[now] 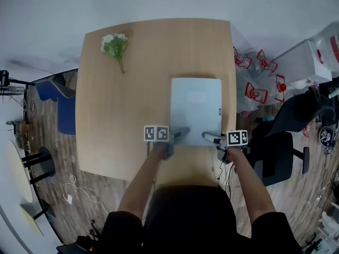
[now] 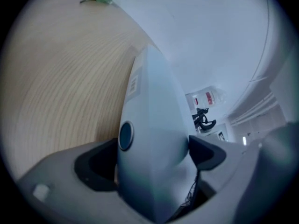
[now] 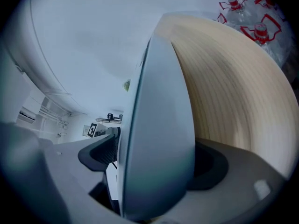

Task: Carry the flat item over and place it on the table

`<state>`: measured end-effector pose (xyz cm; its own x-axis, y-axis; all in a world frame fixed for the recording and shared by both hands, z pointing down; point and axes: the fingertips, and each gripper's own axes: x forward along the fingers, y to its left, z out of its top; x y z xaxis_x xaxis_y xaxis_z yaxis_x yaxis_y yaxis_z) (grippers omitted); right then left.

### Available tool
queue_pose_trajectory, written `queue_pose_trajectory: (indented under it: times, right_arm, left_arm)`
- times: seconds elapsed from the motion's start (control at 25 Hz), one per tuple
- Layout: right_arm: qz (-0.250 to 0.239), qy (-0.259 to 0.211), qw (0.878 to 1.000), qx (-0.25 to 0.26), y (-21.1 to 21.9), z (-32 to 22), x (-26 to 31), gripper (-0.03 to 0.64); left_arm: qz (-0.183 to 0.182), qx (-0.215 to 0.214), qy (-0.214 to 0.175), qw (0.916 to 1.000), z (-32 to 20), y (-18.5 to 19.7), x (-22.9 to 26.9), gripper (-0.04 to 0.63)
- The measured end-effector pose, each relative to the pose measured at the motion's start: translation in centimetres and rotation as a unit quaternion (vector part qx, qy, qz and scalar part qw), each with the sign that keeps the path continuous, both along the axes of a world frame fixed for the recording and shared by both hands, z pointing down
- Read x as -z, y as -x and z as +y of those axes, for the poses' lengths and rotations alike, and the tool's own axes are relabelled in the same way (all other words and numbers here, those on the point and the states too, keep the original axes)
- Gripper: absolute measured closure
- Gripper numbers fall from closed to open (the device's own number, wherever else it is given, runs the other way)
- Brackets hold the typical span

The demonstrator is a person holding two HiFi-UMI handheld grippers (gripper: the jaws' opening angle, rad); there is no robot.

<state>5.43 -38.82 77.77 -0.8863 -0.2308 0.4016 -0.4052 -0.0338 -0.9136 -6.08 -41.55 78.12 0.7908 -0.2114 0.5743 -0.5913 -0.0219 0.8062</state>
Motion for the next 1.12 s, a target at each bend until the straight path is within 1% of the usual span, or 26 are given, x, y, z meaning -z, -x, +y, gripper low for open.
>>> queue_pose_trajectory:
  times: [0.08, 0.2, 0.36, 0.44, 0.56, 0.72, 0.8, 0.88, 1.12]
  right_arm:
    - [0.015, -0.001, 1.0, 0.001, 0.0, 0.2, 0.0, 0.157]
    - [0.035, -0.004, 0.999, -0.008, -0.3, 0.3, 0.1, 0.131]
    - [0.075, -0.024, 0.997, -0.02, -1.4, 0.7, 0.1, 0.081]
    - [0.084, -0.027, 0.996, -0.021, -1.7, 1.1, 0.1, 0.077]
    - [0.082, -0.032, 0.996, -0.026, -2.3, 1.5, 0.2, 0.078]
    - [0.084, -0.04, 0.995, -0.048, -3.2, 1.8, 0.4, 0.083]
    - [0.086, -0.045, 0.994, -0.058, -3.5, 2.0, 0.6, 0.086]
    - [0.088, -0.055, 0.993, -0.063, -3.8, 2.0, 1.2, 0.107]
    - [0.063, -0.088, 0.993, -0.055, -4.7, 2.7, 2.7, 0.094]
  left_arm:
    - [-0.014, 0.006, -0.007, 0.9999, 0.2, 0.1, -0.1, 0.12]
    - [-0.029, 0.011, -0.008, 0.9995, 0.3, 0.1, -0.3, 0.121]
    - [-0.064, 0.008, -0.007, 0.9979, 0.6, 0.1, -0.7, 0.137]
    - [-0.073, 0.011, -0.011, 0.9972, 0.7, 0.2, -0.7, 0.135]
    - [-0.079, 0.019, -0.019, 0.9965, 0.8, 0.1, -0.7, 0.138]
    - [-0.092, 0.026, -0.028, 0.9951, 1.1, 0.0, -0.7, 0.138]
    - [-0.092, 0.031, -0.031, 0.9948, 1.2, 0.0, -0.6, 0.135]
    - [-0.09, 0.041, -0.035, 0.9945, 1.2, 0.1, -0.3, 0.129]
    - [-0.099, 0.051, -0.055, 0.9922, 1.8, 0.1, 0.6, 0.129]
